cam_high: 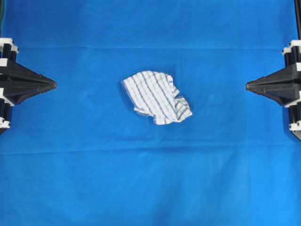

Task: Hand over the towel.
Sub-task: 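Move the left gripper open toward the white striped towel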

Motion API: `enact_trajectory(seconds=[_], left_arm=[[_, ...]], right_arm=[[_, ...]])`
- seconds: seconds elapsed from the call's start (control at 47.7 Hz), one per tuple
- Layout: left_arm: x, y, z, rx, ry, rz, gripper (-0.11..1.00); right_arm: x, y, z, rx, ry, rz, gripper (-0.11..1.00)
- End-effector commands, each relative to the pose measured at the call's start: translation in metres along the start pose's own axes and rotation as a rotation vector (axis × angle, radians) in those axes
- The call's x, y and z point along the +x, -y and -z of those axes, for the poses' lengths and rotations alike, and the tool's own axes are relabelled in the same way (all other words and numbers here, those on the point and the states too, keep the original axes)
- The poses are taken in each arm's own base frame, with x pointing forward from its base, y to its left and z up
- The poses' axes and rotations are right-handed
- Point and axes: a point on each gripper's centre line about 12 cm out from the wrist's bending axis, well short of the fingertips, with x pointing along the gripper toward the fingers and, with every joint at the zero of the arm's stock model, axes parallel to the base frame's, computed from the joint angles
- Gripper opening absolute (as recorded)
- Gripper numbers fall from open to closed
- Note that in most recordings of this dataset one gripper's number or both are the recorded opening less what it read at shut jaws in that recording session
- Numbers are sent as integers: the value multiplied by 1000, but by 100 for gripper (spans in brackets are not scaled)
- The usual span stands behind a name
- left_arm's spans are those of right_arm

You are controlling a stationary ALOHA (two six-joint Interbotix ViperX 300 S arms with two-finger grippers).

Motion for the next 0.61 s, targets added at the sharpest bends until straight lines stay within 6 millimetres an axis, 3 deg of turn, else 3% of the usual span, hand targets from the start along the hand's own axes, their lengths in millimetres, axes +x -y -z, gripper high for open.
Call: enact_trajectory(seconds=[0.0,0.272,0.503,0.587], left_arm=[[5,-2,-11,-17,28,-13,0],[28,-4,-12,-5,31,-21,0],[74,-9,-1,-3,-61,-37,1],[92,-9,7,-5,-106,-38,14]], right_arm=[[4,-1,-12,-3,29,-3,0],[6,-1,-19,6,41,-3,0],[8,-1,-14,9,23,-3,0],[9,-1,-13,8,15,-3,0]])
